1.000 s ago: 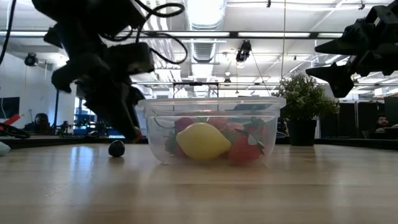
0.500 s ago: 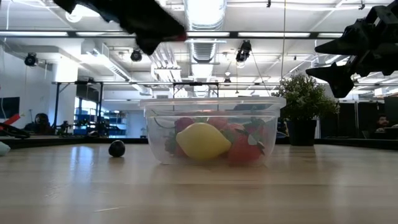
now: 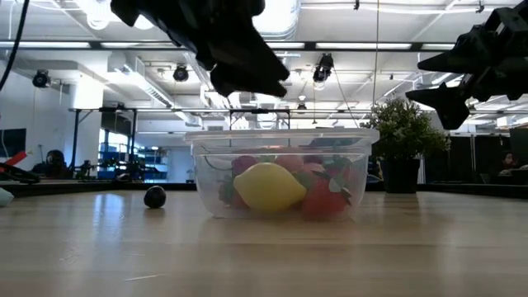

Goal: Pick and placing Produce into tupperware
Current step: Put the black cherry into the transparent container

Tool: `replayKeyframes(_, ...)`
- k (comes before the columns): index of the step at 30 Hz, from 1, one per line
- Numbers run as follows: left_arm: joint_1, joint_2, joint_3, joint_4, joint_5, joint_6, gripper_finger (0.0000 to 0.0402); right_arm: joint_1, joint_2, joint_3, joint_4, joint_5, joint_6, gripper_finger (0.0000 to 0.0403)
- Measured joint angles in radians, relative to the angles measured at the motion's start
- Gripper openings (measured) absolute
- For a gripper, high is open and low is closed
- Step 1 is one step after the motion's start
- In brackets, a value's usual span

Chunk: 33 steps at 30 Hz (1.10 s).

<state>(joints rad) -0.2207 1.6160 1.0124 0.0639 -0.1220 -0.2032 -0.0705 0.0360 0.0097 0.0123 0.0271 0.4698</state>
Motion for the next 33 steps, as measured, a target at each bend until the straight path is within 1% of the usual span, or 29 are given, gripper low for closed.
replayKeyframes(3,0.007,-0.005,0.021,-0.099,-0.015,0.0,0.022,0.0,0.0,0.0,-0.001,0.0,0.0,0.0264)
replayKeyframes(6,0.01,-0.051,0.029,-0.297,-0.018,0.009,0.0243,0.0,0.0,0.0,-0.001,0.0,0.0,0.0266)
replayKeyframes(10,0.008,-0.143,0.005,-0.576,-0.019,0.027,0.0251,0.0,0.0,0.0,-0.001,0.0,0.0,0.0271)
replayKeyframes(13,0.008,-0.216,-0.048,-0.675,-0.02,0.026,0.0251,0.0,0.0,0.0,-0.001,0.0,0.0,0.0271)
replayKeyframes(16,0.008,-0.287,-0.133,-0.64,-0.021,0.028,0.0251,0.0,0.001,0.0,-0.001,-0.001,0.0,0.0267)
replayKeyframes(19,0.008,-0.335,-0.232,-0.541,-0.013,0.044,0.0251,0.0,0.006,0.0,0.0,-0.001,0.0,0.0265)
replayKeyframes(23,0.008,-0.363,-0.359,-0.348,0.023,0.108,0.0251,0.0,0.007,0.0,-0.001,-0.001,0.0,0.0264)
replayKeyframes(26,0.008,-0.366,-0.429,-0.216,0.041,0.138,0.0251,0.0,0.007,0.0,-0.001,0.0,-0.001,0.0268)
replayKeyframes(28,0.009,-0.356,-0.457,-0.17,0.042,0.153,0.0251,0.0,0.008,0.0,-0.001,0.0,-0.002,0.0271)
replayKeyframes(33,0.009,-0.311,-0.47,-0.167,0.043,0.159,0.0251,0.0,0.012,0.0,-0.001,0.0,-0.003,0.027)
